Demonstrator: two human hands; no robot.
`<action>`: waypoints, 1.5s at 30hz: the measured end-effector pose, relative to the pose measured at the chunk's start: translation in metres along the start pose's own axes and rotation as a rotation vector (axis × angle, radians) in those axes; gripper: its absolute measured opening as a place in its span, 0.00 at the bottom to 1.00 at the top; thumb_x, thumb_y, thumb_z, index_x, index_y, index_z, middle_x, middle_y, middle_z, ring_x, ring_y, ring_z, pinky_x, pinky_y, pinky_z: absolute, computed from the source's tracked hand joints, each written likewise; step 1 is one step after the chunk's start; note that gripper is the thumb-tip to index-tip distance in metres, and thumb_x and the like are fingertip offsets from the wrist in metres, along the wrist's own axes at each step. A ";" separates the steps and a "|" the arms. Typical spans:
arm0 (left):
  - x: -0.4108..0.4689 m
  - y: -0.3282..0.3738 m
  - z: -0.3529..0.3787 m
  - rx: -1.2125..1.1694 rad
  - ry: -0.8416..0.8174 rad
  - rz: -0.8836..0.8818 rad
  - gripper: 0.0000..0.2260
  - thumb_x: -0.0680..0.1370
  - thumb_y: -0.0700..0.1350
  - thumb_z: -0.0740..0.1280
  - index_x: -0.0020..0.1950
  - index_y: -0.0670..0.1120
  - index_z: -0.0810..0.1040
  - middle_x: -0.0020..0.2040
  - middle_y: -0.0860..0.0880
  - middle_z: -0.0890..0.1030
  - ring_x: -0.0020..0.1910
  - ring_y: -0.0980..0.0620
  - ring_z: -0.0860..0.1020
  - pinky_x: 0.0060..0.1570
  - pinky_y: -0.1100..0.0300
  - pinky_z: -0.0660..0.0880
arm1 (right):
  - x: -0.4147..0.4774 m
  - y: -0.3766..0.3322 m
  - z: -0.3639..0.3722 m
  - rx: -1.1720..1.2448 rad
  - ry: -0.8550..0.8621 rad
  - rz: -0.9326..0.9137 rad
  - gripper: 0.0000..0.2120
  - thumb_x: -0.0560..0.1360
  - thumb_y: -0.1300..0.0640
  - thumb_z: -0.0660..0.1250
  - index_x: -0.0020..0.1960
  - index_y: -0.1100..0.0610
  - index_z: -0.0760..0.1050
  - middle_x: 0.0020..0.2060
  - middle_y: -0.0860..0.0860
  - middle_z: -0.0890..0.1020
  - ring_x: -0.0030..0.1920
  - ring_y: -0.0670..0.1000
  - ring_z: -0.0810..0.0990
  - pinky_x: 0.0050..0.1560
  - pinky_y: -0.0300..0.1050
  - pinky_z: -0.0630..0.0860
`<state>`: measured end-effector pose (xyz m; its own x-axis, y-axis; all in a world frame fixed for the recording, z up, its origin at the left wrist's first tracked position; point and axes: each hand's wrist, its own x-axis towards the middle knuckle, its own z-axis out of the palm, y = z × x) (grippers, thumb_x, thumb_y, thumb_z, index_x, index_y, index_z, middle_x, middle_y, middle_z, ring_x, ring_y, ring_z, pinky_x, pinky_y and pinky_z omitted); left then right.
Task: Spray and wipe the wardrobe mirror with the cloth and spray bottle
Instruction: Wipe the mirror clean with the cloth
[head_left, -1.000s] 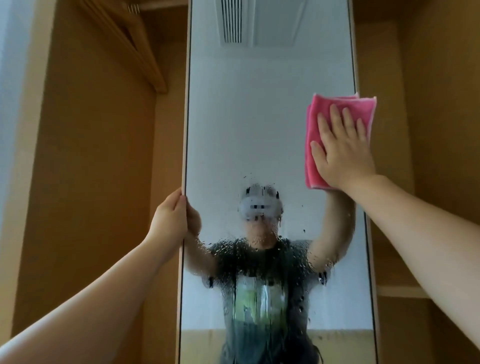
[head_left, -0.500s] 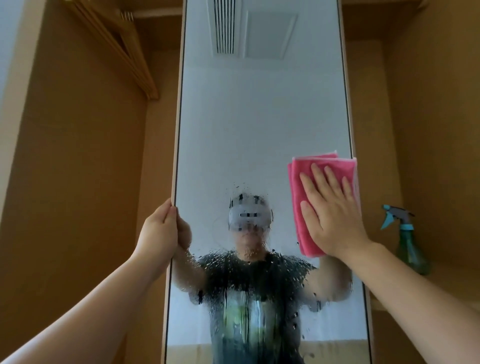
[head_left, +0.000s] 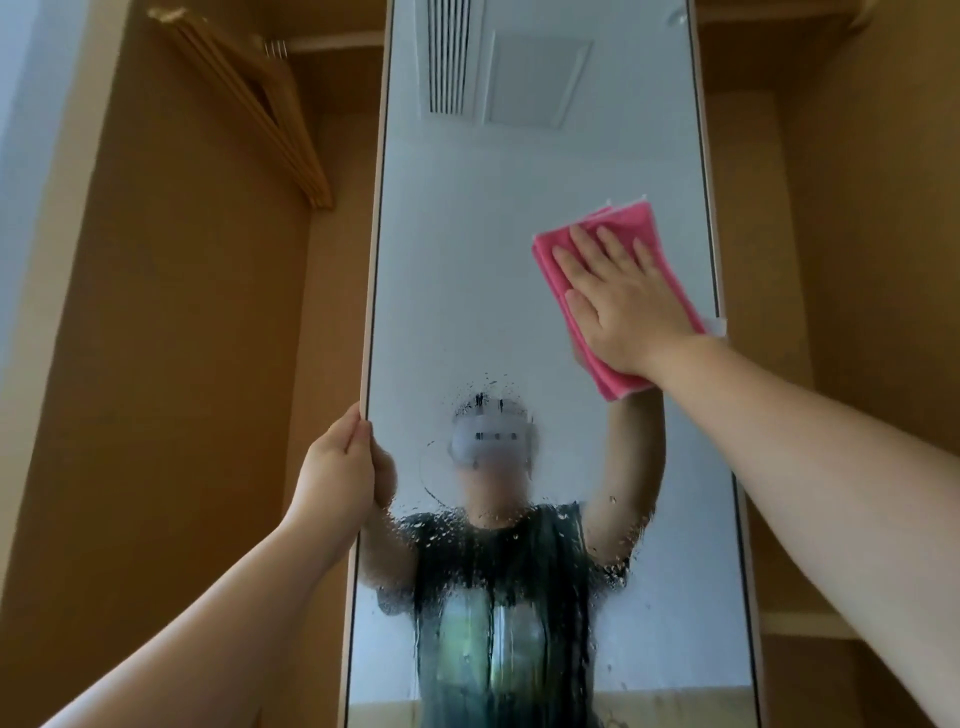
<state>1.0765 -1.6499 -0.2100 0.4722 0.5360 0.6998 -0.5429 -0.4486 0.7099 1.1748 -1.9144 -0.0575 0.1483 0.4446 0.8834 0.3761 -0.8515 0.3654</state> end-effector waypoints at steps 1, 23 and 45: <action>-0.001 0.001 -0.001 0.018 -0.003 0.013 0.15 0.83 0.47 0.53 0.67 0.49 0.72 0.29 0.41 0.80 0.24 0.52 0.76 0.21 0.66 0.71 | 0.010 0.002 -0.004 -0.002 -0.002 -0.006 0.28 0.81 0.44 0.39 0.79 0.49 0.45 0.79 0.50 0.48 0.79 0.54 0.46 0.76 0.56 0.40; -0.008 0.009 -0.006 -0.057 -0.041 -0.042 0.14 0.83 0.48 0.54 0.62 0.46 0.73 0.27 0.45 0.76 0.22 0.51 0.72 0.17 0.64 0.66 | -0.046 -0.035 0.009 0.048 0.026 0.043 0.29 0.80 0.47 0.43 0.79 0.53 0.50 0.79 0.54 0.52 0.78 0.58 0.50 0.77 0.58 0.44; -0.011 0.013 -0.011 -0.073 -0.060 -0.053 0.15 0.83 0.47 0.53 0.66 0.45 0.71 0.34 0.41 0.73 0.25 0.50 0.70 0.19 0.65 0.64 | -0.137 -0.090 0.042 0.048 0.054 -0.084 0.28 0.79 0.47 0.50 0.78 0.55 0.57 0.77 0.57 0.58 0.77 0.61 0.56 0.74 0.65 0.52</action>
<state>1.0564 -1.6540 -0.2091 0.5417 0.5126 0.6662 -0.5638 -0.3663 0.7402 1.1587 -1.8872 -0.2241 0.0655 0.4973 0.8651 0.4289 -0.7969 0.4256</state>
